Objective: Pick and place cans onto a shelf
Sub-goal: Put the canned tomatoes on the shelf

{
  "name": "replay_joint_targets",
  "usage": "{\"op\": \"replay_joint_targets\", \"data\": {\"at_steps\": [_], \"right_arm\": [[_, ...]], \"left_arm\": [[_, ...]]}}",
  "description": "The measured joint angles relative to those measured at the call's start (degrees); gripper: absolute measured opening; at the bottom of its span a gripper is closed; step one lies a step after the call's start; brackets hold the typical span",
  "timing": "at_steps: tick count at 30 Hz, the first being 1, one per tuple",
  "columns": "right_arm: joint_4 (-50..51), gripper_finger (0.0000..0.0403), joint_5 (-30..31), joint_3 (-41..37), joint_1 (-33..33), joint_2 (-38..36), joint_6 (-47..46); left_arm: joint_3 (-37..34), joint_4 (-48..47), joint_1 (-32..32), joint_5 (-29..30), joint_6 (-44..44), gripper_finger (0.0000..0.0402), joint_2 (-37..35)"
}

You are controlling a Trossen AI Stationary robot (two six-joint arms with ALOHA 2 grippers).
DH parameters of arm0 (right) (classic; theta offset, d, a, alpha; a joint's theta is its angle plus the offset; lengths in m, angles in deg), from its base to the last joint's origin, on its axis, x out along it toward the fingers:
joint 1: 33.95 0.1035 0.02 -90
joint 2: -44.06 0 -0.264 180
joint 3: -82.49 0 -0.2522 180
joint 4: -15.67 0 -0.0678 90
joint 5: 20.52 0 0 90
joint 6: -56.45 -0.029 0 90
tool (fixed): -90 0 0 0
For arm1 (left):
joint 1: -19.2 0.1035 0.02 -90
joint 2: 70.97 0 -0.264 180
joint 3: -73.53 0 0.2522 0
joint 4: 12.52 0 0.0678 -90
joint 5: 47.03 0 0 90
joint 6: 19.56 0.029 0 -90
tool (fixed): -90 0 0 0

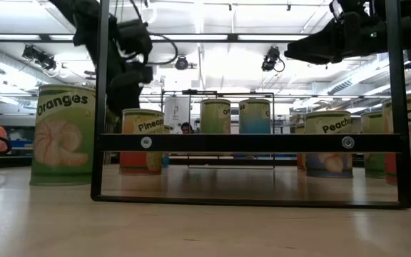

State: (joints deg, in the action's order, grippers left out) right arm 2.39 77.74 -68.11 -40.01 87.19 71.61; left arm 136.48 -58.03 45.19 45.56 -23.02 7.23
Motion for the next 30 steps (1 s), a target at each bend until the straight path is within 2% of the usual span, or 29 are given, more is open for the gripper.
{"op": "replay_joint_targets", "data": {"at_steps": [4, 12, 22, 30], "right_arm": [[-0.1, 0.0346, 0.0, 0.0, 0.0, 0.0, 0.0], [-0.3, 0.0346, 0.0, 0.0, 0.0, 0.0, 0.0], [0.0, 0.0346, 0.0, 0.0, 0.0, 0.0, 0.0], [0.1, 0.0346, 0.0, 0.0, 0.0, 0.0, 0.0]], "left_arm": [[-3.4, 3.2, 1.4, 0.4, 0.0, 0.0379, 0.2], [-8.6, 17.0, 3.5, 0.8, 2.0, 0.0380, 1.0], [-10.1, 28.8, 3.4, -0.8, 4.0, 0.0380, 6.7], [-10.0, 33.7, 3.4, -1.9, 8.3, 0.0363, 7.3]]}}
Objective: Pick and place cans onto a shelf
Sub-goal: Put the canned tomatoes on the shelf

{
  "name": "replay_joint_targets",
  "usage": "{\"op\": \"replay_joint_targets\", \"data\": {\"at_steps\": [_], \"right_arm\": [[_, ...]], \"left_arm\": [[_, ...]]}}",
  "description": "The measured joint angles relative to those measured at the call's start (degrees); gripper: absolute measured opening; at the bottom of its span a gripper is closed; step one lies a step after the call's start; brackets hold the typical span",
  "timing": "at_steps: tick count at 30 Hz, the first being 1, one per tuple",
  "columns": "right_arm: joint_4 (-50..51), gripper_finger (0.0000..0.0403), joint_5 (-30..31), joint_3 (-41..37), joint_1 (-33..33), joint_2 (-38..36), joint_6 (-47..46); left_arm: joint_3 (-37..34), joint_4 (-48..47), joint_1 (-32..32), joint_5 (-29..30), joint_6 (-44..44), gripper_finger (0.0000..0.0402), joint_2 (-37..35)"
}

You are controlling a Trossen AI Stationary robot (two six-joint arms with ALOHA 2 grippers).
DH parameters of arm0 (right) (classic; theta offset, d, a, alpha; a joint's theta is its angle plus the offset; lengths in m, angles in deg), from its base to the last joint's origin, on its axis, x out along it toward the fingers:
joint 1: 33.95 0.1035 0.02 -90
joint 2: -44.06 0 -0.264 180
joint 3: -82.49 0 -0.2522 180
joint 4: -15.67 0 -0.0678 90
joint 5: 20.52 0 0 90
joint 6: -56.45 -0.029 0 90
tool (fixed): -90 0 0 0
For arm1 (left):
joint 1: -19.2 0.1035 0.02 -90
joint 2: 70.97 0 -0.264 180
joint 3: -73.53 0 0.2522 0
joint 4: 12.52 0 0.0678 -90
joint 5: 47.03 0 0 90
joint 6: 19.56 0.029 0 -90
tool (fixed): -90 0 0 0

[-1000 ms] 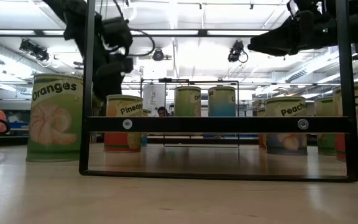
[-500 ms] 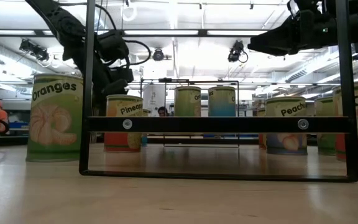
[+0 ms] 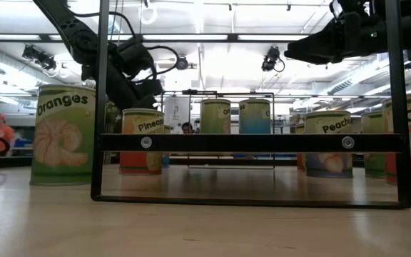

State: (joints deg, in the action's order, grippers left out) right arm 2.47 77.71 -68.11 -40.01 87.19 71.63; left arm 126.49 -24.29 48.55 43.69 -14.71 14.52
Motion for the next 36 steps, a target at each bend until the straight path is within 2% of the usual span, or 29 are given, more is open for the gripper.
{"op": "replay_joint_targets", "data": {"at_steps": [5, 9, 15, 20, 24, 27, 36], "right_arm": [[0.0, 0.0346, 0.0, 0.0, 0.0, 0.0, 0.0], [0.1, 0.0346, 0.0, 0.0, 0.0, 0.0, 0.0], [0.1, 0.0346, 0.0, 0.0, 0.0, 0.0, 0.0], [0.1, 0.0346, 0.0, 0.0, 0.0, 0.0, 0.0], [0.1, 0.0346, 0.0, 0.0, 0.0, 0.0, 0.0], [0.1, 0.0346, 0.0, 0.0, 0.0, 0.0, 0.0], [-0.9, 0.0346, -0.2, 0.0, 0.0, 0.0, -0.7]], "left_arm": [[0.0, 0.7, 0.0, -0.7, 0.8, 0.0328, 0.0], [0.8, -2.4, 0.1, -0.7, 1.2, 0.0313, -2.1], [10.0, -17.4, -0.9, -2.5, 0.6, 0.0327, -8.2], [18.2, -29.4, -6.8, -6.3, -2.1, 0.0326, -8.6], [19.8, -26.4, -14.7, -7.1, -5.0, 0.0326, -8.6], [20.2, -24.0, -20.2, -5.3, -7.5, 0.0326, -8.6], [20.2, -16.2, -32.1, 6.6, -12.5, 0.0327, -0.8]]}}
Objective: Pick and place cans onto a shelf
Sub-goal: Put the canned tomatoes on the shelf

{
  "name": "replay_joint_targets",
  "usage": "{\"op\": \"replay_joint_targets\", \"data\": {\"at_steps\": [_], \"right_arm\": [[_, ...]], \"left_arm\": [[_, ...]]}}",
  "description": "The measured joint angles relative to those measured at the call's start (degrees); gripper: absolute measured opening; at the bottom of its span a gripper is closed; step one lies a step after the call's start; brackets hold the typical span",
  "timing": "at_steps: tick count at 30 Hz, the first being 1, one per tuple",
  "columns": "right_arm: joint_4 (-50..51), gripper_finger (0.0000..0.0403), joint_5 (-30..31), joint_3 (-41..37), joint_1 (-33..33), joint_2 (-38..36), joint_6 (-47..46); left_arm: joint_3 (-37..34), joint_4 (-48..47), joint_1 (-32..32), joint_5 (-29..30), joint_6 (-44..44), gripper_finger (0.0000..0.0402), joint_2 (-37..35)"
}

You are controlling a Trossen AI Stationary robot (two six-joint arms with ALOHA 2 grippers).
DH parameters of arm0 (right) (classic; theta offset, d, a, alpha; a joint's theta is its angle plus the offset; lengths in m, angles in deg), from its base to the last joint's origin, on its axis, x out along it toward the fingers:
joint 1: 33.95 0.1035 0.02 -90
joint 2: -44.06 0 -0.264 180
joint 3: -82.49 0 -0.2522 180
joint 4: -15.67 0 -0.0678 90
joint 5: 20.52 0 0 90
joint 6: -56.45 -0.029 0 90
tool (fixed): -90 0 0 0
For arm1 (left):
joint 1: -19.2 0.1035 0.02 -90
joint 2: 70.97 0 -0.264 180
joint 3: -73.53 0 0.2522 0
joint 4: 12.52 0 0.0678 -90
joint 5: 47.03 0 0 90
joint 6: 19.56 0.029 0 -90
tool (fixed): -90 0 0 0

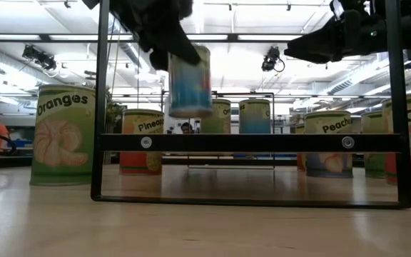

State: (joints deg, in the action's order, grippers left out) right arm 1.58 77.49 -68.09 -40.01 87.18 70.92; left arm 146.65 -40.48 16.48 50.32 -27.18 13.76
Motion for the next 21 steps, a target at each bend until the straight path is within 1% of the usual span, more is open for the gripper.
{"op": "replay_joint_targets", "data": {"at_steps": [2, 5, 7, 10, 16, 21], "right_arm": [[0.0, 0.0346, -0.2, 0.0, 0.0, 0.0, -0.5], [0.0, 0.0346, -0.2, 0.0, 0.0, 0.0, -0.8], [0.0, 0.0346, -0.2, 0.0, 0.0, 0.0, -0.8], [0.2, 0.0346, -0.2, 0.0, 0.0, 0.0, -0.6], [0.8, 0.0346, -0.2, 0.0, 0.0, 0.0, 0.5], [1.2, 0.0346, -0.2, 0.0, 0.0, 0.0, 0.7]], "left_arm": [[0.2, 1.1, -0.5, 1.6, -1.1, 0.0327, 1.9], [2.7, 0.3, -0.3, 3.7, -1.8, 0.0327, 4.8], [5.3, -2.2, -0.1, 5.8, -0.4, 0.0327, 6.7], [8.7, -6.3, 0.3, 7.0, 2.3, 0.0327, 9.1], [9.4, -6.2, 1.9, 1.8, 3.8, 0.0332, 12.4], [9.4, -5.0, 3.2, -0.8, 3.8, 0.0365, 13.6]]}}
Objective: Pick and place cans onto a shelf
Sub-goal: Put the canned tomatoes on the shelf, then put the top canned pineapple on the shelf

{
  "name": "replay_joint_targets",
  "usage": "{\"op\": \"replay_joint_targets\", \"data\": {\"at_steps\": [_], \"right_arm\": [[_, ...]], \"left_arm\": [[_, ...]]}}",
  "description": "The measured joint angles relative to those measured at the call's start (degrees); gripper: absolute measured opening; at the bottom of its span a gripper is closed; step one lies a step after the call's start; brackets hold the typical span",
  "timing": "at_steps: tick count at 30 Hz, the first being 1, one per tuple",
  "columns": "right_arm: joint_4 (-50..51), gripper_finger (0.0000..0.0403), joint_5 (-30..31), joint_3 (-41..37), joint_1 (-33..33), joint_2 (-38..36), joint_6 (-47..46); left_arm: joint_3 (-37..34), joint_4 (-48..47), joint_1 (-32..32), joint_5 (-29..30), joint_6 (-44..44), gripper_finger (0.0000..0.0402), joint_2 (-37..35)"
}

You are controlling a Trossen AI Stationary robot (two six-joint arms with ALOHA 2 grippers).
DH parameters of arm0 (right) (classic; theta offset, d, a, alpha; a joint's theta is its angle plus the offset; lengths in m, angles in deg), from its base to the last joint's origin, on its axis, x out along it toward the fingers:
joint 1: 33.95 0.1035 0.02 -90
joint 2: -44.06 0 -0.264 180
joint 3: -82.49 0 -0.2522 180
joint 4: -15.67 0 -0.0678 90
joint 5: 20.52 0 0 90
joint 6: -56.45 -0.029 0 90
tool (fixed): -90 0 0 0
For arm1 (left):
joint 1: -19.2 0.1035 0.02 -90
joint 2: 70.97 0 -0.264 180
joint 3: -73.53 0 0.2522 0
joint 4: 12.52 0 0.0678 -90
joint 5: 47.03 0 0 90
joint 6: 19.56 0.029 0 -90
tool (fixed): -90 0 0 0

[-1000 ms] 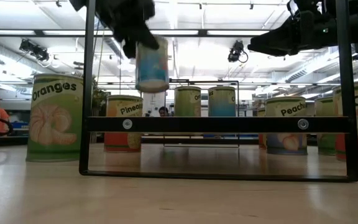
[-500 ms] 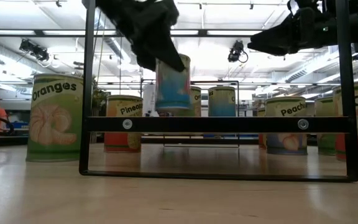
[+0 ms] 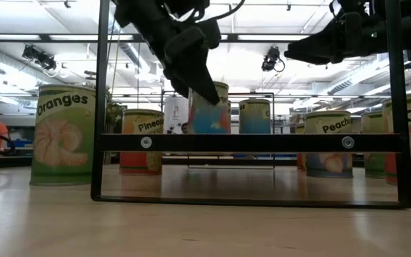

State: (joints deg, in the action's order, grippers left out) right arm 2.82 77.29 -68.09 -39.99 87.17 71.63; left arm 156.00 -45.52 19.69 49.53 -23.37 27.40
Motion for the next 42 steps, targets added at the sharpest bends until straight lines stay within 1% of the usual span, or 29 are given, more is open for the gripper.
{"op": "replay_joint_targets", "data": {"at_steps": [3, 6, 10, 14, 17, 23, 36, 40, 42], "right_arm": [[0.0, 0.0346, 0.0, 0.0, 0.0, 0.0, 0.0], [-0.3, 0.0346, 0.0, 0.0, 0.0, 0.0, -0.1], [-0.4, 0.0346, 0.0, 0.0, 0.0, 0.0, -0.1], [-0.5, 0.0346, 0.0, 0.0, 0.0, 0.0, -0.4], [-1.0, 0.0346, 0.0, 0.0, 0.0, 0.0, -0.6], [-0.8, 0.0346, 0.0, 0.0, 0.0, 0.0, -1.7], [0.3, 0.0346, 0.0, 0.0, 0.0, 0.0, -1.2], [0.9, 0.0346, 0.0, 0.0, 0.0, 0.0, -1.2], [1.4, 0.0346, -0.3, 0.0, 0.0, 0.0, -1.1]], "left_arm": [[0.0, 0.6, 0.7, -0.2, 0.0, 0.0383, -0.2], [0.0, 0.4, 0.7, 0.1, 0.7, 0.0389, -1.3], [0.0, 0.5, -0.5, 4.4, 4.7, 0.0390, -1.8], [0.0, 2.1, -1.4, 6.9, 8.7, 0.0391, -1.8], [0.0, 2.3, -1.5, 10.2, 10.3, 0.0391, -1.8], [0.0, 2.3, -1.7, 13.7, 11.2, 0.0391, -1.8], [0.0, 4.5, -2.5, 14.4, 11.9, 0.0391, -2.4], [0.0, 4.1, -3.0, 13.9, 12.0, 0.0389, -5.4], [-0.6, 1.6, -3.1, 13.8, 12.0, 0.0386, -7.9]]}}
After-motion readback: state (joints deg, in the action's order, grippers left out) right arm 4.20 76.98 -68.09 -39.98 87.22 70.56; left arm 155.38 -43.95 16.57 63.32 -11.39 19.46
